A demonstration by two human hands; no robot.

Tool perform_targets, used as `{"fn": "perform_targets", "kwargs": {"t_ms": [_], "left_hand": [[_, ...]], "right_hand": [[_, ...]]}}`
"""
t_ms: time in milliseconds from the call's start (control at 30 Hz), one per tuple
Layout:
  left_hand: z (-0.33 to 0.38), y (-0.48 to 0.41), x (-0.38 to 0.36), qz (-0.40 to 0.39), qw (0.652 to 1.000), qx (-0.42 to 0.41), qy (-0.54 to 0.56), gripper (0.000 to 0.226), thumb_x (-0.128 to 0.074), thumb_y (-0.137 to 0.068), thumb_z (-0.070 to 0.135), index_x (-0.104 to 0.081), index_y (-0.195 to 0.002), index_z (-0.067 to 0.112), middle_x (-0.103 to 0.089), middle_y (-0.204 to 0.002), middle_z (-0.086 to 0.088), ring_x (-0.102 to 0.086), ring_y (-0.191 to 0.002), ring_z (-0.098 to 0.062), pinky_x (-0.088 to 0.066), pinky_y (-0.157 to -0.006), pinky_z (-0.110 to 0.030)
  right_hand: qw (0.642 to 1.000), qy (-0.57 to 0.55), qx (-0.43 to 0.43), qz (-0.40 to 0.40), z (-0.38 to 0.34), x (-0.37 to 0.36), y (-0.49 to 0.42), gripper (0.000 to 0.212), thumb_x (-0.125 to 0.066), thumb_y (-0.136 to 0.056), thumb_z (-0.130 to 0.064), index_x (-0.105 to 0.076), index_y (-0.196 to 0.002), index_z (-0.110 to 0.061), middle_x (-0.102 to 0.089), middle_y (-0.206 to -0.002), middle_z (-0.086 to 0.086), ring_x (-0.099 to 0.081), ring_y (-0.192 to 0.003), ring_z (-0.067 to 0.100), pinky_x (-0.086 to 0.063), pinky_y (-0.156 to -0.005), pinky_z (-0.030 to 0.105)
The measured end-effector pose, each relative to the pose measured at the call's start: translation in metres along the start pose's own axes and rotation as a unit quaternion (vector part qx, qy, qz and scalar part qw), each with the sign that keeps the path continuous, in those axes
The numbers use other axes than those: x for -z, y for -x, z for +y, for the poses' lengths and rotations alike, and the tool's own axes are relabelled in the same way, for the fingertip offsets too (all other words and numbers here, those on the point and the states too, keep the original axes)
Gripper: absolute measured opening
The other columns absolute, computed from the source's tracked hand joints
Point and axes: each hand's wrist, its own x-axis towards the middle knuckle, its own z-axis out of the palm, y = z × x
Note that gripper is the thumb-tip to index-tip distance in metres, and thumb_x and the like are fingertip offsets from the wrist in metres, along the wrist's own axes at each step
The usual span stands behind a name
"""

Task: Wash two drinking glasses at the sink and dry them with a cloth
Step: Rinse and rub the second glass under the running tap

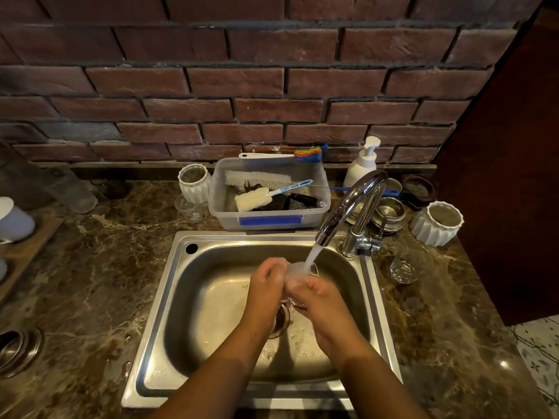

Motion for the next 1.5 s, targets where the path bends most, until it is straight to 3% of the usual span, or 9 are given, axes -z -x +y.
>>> {"fn": "perform_targets", "kwargs": {"t_ms": [133, 300, 400, 700, 833, 1000, 1233, 1367, 1500], "left_hand": [[-0.003, -0.001, 0.004, -0.051, 0.985, 0.133, 0.103, 0.037, -0.048, -0.104, 0.034, -0.062, -0.121, 0.005, -0.070, -0.113, -0.022, -0.070, -0.099, -0.033, -0.055, -0.081, -0.041], [0.002, -0.010, 0.023, -0.136, 0.919, 0.307, 0.208, 0.037, -0.074, -0.082, 0.035, -0.079, -0.102, 0.005, -0.076, -0.097, -0.015, -0.075, -0.074, -0.025, -0.061, -0.063, -0.036], [-0.001, -0.012, 0.023, -0.113, 0.914, 0.328, 0.213, 0.036, -0.078, -0.079, 0.035, -0.080, -0.099, 0.004, -0.077, -0.098, -0.017, -0.076, -0.075, -0.029, -0.060, -0.061, -0.039], [0.002, 0.002, -0.012, 0.121, 0.989, -0.081, -0.008, 0.014, -0.055, -0.101, 0.019, -0.067, -0.095, 0.022, -0.069, -0.093, -0.002, -0.067, -0.091, -0.021, -0.057, -0.078, -0.033], [0.002, 0.002, 0.000, 0.049, 0.976, -0.183, -0.111, 0.011, -0.058, -0.098, 0.014, -0.065, -0.094, 0.022, -0.068, -0.092, 0.002, -0.064, -0.085, -0.010, -0.053, -0.070, -0.018], [0.006, -0.007, 0.002, -0.016, 0.999, -0.007, -0.034, 0.018, -0.052, -0.103, 0.028, -0.067, -0.098, 0.018, -0.070, -0.098, -0.012, -0.067, -0.084, -0.021, -0.053, -0.058, -0.025], [0.010, -0.007, 0.021, -0.188, 0.905, 0.307, 0.227, 0.038, -0.075, -0.079, 0.037, -0.071, -0.102, 0.007, -0.068, -0.089, -0.011, -0.060, -0.066, -0.019, -0.049, -0.047, -0.027], [0.009, -0.007, 0.007, -0.036, 0.968, 0.217, 0.121, 0.024, -0.061, -0.094, 0.036, -0.071, -0.095, 0.014, -0.072, -0.081, -0.007, -0.065, -0.073, -0.020, -0.052, -0.062, -0.030], [0.007, -0.005, 0.002, 0.034, 0.996, -0.060, -0.054, 0.018, -0.053, -0.099, 0.022, -0.065, -0.086, 0.021, -0.066, -0.081, -0.003, -0.062, -0.074, -0.018, -0.048, -0.060, -0.023]], "right_hand": [[0.966, 0.232, 0.116, -0.019, -0.001, 0.006, 0.003, 0.021, -0.055, -0.099, -0.017, -0.075, -0.094, -0.017, -0.076, -0.091, -0.002, -0.070, -0.088, 0.011, -0.052, -0.076, 0.024], [0.728, 0.595, 0.311, -0.141, -0.006, 0.027, 0.002, 0.024, -0.056, -0.100, -0.025, -0.067, -0.122, -0.027, -0.071, -0.125, 0.000, -0.061, -0.121, 0.018, -0.040, -0.109, 0.038], [0.682, 0.636, 0.329, -0.148, -0.006, 0.025, 0.003, 0.027, -0.060, -0.098, -0.022, -0.065, -0.123, -0.030, -0.069, -0.128, -0.002, -0.060, -0.125, 0.016, -0.034, -0.116, 0.042], [0.992, 0.106, 0.062, 0.014, 0.002, -0.002, 0.003, 0.030, -0.050, -0.103, -0.024, -0.074, -0.087, -0.018, -0.076, -0.079, -0.009, -0.071, -0.079, 0.008, -0.052, -0.069, 0.019], [0.969, -0.229, -0.070, -0.059, -0.001, 0.005, 0.000, 0.025, -0.051, -0.103, -0.016, -0.069, -0.117, -0.006, -0.075, -0.113, 0.016, -0.071, -0.110, 0.027, -0.051, -0.103, 0.047], [0.981, 0.123, 0.134, -0.066, -0.004, 0.016, -0.001, 0.025, -0.050, -0.102, -0.007, -0.075, -0.107, -0.006, -0.076, -0.105, 0.012, -0.070, -0.103, 0.025, -0.051, -0.100, 0.052], [0.725, 0.591, 0.316, -0.157, -0.009, 0.037, -0.006, 0.021, -0.054, -0.099, -0.037, -0.070, -0.111, -0.032, -0.073, -0.117, -0.009, -0.060, -0.117, 0.007, -0.031, -0.115, 0.037], [0.876, 0.405, 0.242, -0.103, -0.001, 0.023, -0.001, 0.020, -0.056, -0.100, -0.029, -0.075, -0.103, -0.023, -0.076, -0.099, -0.005, -0.068, -0.095, 0.009, -0.051, -0.095, 0.037], [0.997, 0.045, 0.066, -0.005, 0.007, 0.006, -0.003, 0.026, -0.053, -0.101, -0.022, -0.078, -0.096, -0.016, -0.079, -0.095, 0.004, -0.072, -0.097, 0.020, -0.056, -0.091, 0.037]]}}
